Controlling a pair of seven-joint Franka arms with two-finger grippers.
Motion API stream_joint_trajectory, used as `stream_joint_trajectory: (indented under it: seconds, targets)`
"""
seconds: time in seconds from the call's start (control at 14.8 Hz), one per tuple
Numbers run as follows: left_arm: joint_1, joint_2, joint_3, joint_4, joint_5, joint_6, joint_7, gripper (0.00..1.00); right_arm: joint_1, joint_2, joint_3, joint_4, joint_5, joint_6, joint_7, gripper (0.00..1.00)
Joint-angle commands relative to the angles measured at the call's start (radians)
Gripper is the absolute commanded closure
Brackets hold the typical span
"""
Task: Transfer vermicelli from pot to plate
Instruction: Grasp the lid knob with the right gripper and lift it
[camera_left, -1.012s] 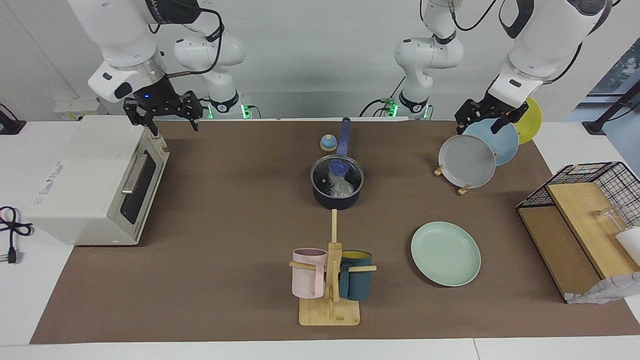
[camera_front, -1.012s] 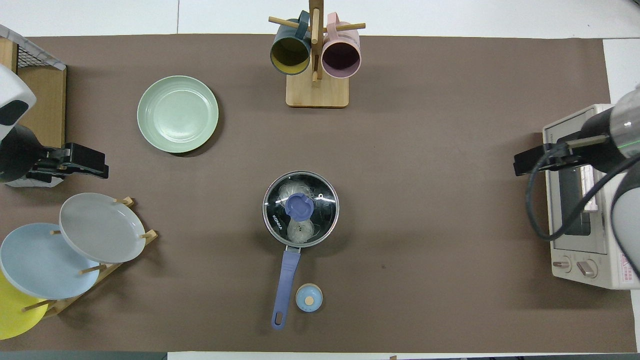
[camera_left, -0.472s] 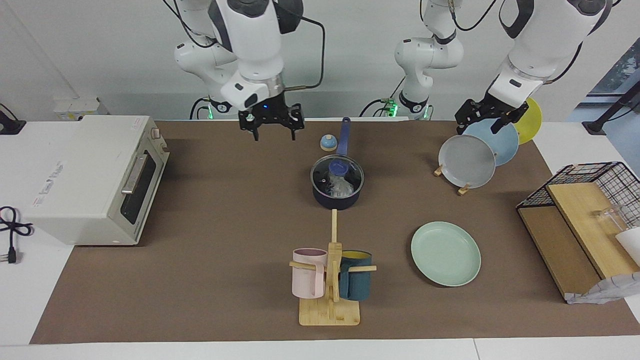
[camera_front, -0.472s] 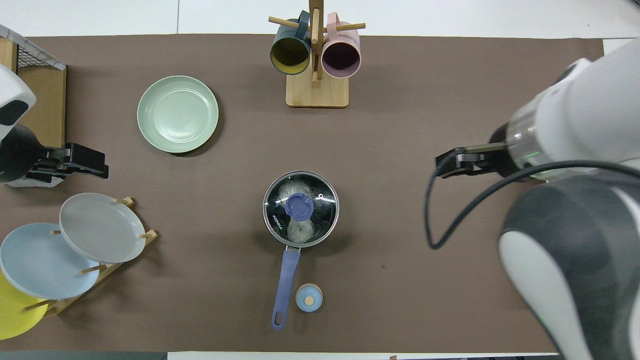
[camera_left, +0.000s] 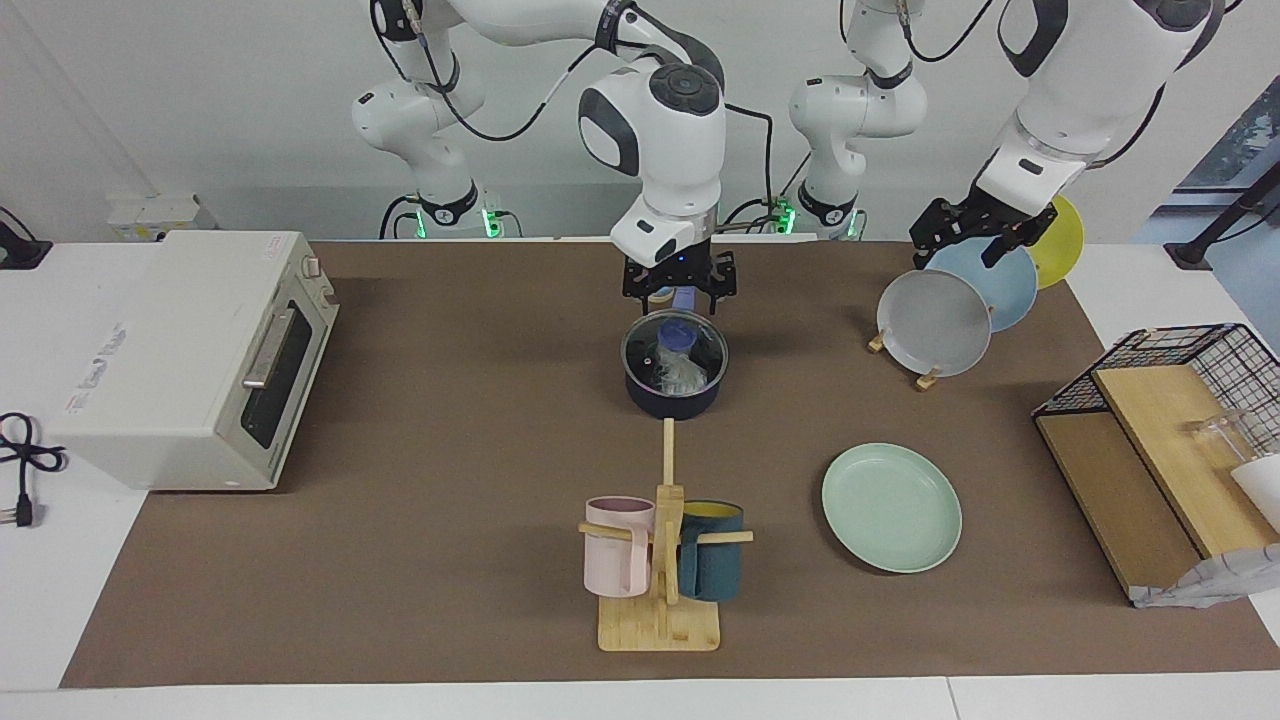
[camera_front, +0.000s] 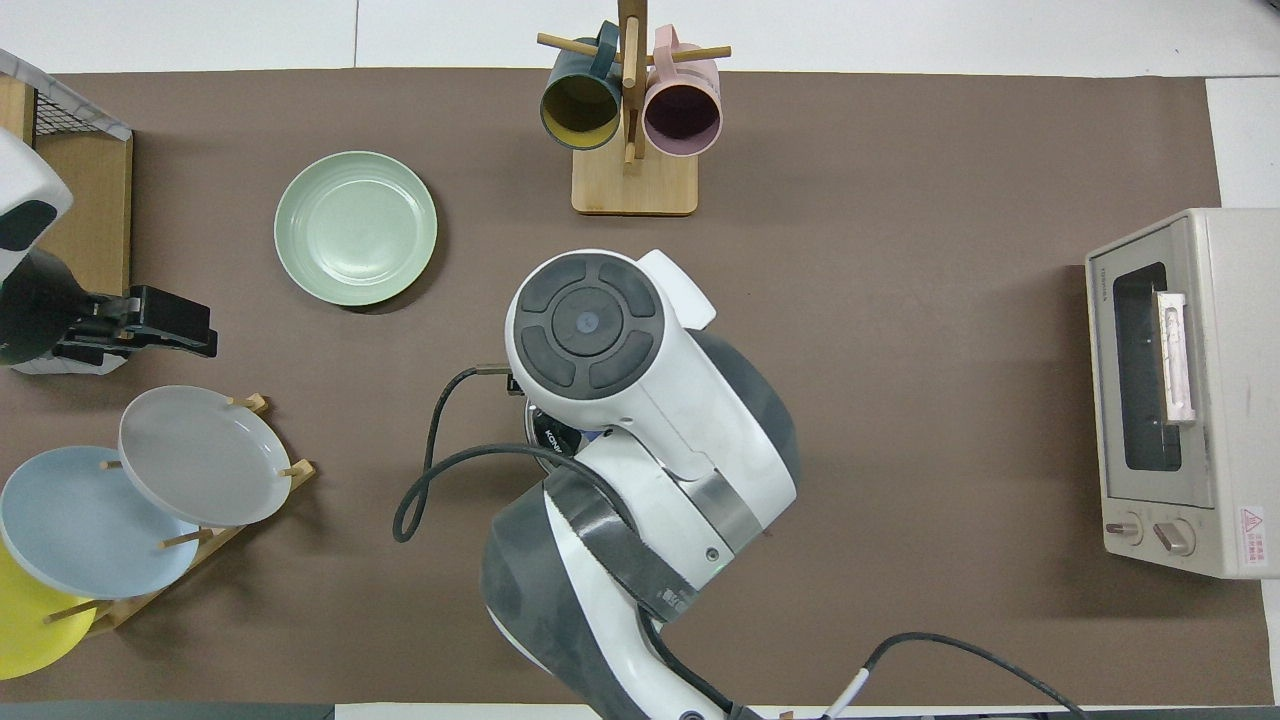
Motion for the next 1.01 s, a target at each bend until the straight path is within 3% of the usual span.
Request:
stream_joint_trajectory:
  seconds: [0.0,0.47,0.67,0.94]
  targets:
    - [0.011,-0.007,-0.009,0.008,0.009,-0.019,0.006,0.00,0.032,0.019,-0.005,-0.041,-0.056,0.033,0.010,0.00]
    - [0.011,-0.007,-0.008,0.008,0.009,-0.017,0.006,0.00,0.035,0.000,0.009,-0.157,-0.092,0.131,0.006,0.00]
    - [0.011,-0.007,-0.008,0.008,0.009,-0.019,0.006,0.00,0.035,-0.010,0.015,-0.197,-0.090,0.169,0.006,0.06]
    - [0.011,-0.007,-0.009,0.008,0.009,-0.019,0.006,0.00,0.035,-0.012,0.015,-0.199,-0.090,0.171,0.005,0.29]
